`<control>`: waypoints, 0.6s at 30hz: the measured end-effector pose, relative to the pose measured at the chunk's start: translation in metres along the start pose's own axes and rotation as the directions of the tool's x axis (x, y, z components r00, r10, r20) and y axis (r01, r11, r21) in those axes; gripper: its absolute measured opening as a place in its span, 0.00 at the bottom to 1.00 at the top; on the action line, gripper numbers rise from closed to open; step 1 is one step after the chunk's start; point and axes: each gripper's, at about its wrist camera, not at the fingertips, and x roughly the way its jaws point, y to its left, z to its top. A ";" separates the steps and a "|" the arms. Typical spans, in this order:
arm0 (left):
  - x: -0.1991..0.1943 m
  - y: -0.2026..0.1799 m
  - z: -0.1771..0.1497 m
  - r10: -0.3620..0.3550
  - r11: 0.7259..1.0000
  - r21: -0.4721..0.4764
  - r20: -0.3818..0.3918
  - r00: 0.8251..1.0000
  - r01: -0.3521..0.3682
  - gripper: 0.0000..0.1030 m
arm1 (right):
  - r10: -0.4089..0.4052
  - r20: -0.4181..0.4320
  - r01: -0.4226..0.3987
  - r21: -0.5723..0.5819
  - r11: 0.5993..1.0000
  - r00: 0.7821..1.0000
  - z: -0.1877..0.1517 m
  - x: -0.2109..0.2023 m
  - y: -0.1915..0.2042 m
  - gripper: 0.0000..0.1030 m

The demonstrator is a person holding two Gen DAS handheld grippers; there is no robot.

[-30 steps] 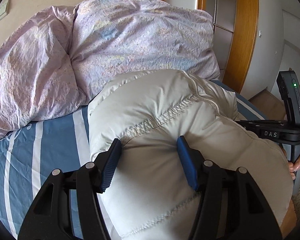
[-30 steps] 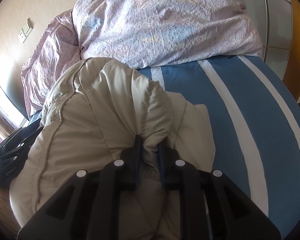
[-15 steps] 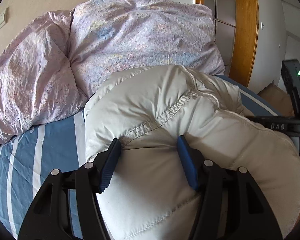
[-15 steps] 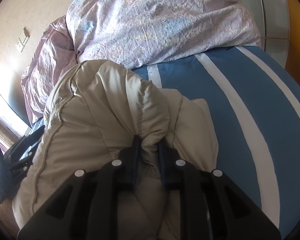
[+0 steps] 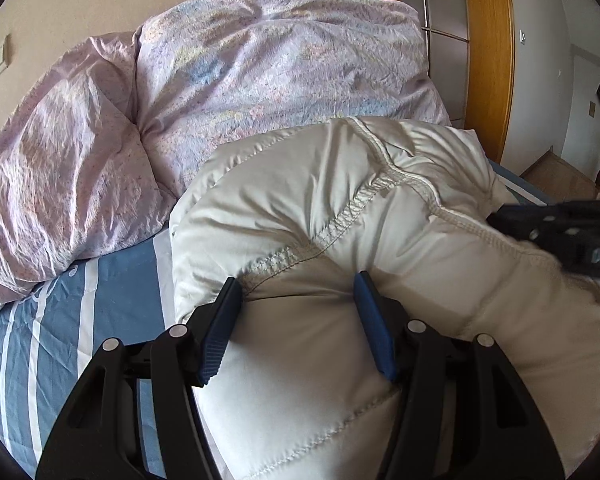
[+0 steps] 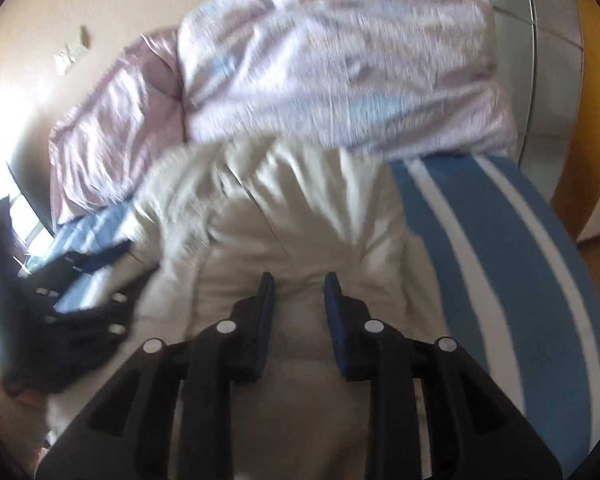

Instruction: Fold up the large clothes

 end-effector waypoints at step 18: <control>0.002 -0.011 -0.004 0.086 0.996 0.028 0.060 0.995 -0.087 0.58 | -0.004 -0.004 0.004 -0.028 1.000 1.000 -0.007 0.023 -0.005 0.27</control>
